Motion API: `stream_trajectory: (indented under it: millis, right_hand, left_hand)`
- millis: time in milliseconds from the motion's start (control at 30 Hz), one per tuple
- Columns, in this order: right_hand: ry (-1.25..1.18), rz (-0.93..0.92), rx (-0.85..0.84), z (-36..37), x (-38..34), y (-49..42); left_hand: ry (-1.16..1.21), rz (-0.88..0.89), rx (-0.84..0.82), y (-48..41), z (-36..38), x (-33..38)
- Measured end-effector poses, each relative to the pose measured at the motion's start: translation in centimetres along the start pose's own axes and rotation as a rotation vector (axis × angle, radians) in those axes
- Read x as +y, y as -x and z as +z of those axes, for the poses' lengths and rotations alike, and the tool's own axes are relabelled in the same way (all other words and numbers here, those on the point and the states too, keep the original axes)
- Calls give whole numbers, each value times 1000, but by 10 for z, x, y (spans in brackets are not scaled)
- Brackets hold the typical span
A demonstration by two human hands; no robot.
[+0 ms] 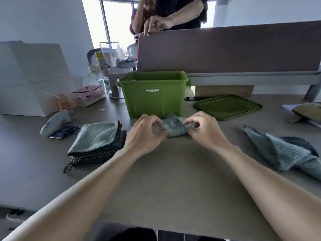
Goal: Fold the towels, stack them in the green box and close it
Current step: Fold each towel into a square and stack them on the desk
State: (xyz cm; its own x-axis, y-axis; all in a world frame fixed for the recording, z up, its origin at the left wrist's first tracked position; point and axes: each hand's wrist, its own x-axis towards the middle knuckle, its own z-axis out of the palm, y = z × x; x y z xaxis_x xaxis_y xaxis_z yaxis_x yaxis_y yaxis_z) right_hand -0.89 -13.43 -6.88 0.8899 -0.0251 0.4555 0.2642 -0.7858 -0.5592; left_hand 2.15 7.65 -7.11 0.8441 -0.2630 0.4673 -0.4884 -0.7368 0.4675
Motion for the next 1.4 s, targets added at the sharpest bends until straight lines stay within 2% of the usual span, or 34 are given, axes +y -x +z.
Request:
stream_trajectory:
  millis: [133, 267, 367, 567, 667, 767, 967, 1067, 1133, 1167, 1300, 1400]
  right_hand:
    - [70, 56, 22, -12, 28, 0]
    - [150, 90, -117, -11, 39, -6]
    - [219, 112, -191, -7, 42, -8]
    - [238, 59, -84, -11, 43, -10]
    - [122, 65, -33, -17, 39, -8]
    - [-20, 186, -10, -30, 40, -7]
    - [-698, 511, -109, -38, 35, -2]
    - [-817, 499, -178, -35, 31, 0]
    - [-866, 462, -203, -35, 27, 0]
    - [-878, 442, -209, -34, 27, 0]
    - [-913, 379, -251, -32, 23, 2]
    - [-901, 370, -281, -30, 22, 3]
  left_hand:
    - [10, 55, -39, -18, 36, 12]
    - [-150, 151, -78, -35, 62, 15]
    - [-171, 140, -142, -42, 72, 13]
    - [-23, 111, -94, -44, 68, 8]
    - [18, 97, -96, -41, 61, 8]
    - [24, 65, -118, -38, 52, 5]
    - [-18, -18, -56, -36, 36, 5]
    - [253, -27, -55, -31, 31, 20]
    - [507, -8, -142, -25, 31, 34]
    - [562, 10, -189, -21, 32, 41]
    - [440, 140, -176, -16, 37, 51]
    - [439, 170, -160, -17, 39, 48]
